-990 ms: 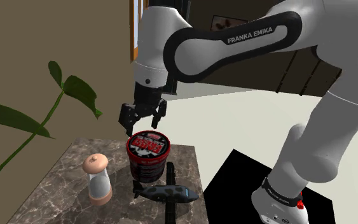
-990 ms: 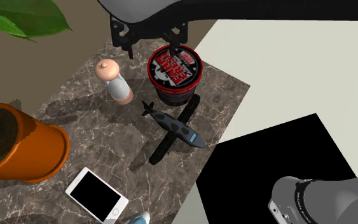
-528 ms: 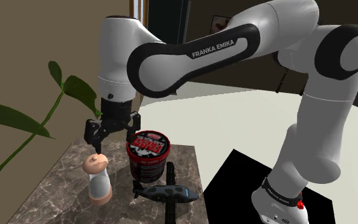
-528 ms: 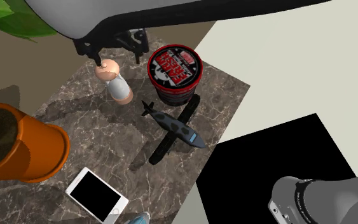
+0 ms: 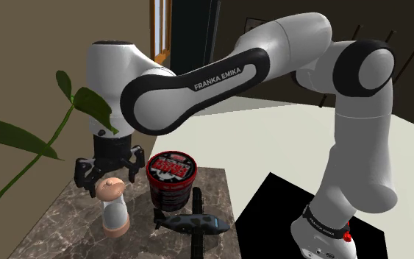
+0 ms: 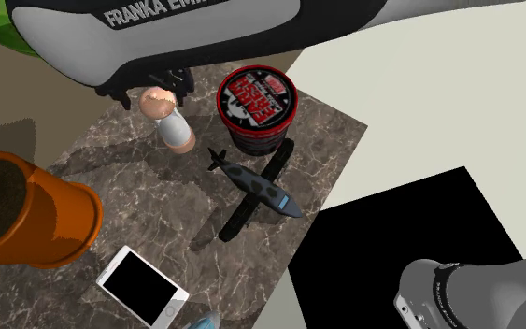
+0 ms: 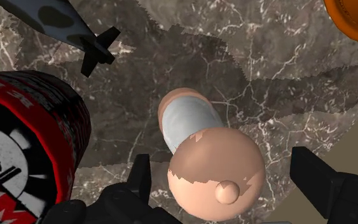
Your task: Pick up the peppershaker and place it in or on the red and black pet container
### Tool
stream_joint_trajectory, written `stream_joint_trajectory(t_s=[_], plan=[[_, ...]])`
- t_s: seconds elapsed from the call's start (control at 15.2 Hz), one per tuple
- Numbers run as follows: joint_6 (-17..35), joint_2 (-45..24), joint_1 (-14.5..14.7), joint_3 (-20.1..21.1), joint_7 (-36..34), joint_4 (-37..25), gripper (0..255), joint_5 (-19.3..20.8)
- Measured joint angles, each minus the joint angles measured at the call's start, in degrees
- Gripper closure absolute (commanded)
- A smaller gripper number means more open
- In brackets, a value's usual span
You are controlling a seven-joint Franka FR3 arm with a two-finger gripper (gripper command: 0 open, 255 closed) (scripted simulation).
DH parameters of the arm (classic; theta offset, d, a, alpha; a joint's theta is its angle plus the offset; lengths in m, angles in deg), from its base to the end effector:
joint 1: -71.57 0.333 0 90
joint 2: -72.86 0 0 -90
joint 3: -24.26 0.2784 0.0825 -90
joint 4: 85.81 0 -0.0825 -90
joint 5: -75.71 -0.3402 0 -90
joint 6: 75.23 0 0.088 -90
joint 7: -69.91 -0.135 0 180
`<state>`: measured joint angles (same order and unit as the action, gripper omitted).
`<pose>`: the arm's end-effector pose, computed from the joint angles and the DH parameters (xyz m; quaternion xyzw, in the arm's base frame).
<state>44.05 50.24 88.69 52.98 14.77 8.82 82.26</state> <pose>0.4538 0.4158 0.3696 -0.9954 0.0753 0.0046 0.0592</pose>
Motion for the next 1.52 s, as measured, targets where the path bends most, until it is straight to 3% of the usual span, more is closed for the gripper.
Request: stream_joint_trajectory(t_s=[0.66,0.73,1.52], plan=[[2.4,-1.4,0.4,-0.3,-0.5,1.1,0,0.8],[2.4,-1.4,0.4,-0.3,-0.5,1.1,255,0.8],[1.7,-1.1,0.4,-0.2,-0.5,0.7,255,0.6]])
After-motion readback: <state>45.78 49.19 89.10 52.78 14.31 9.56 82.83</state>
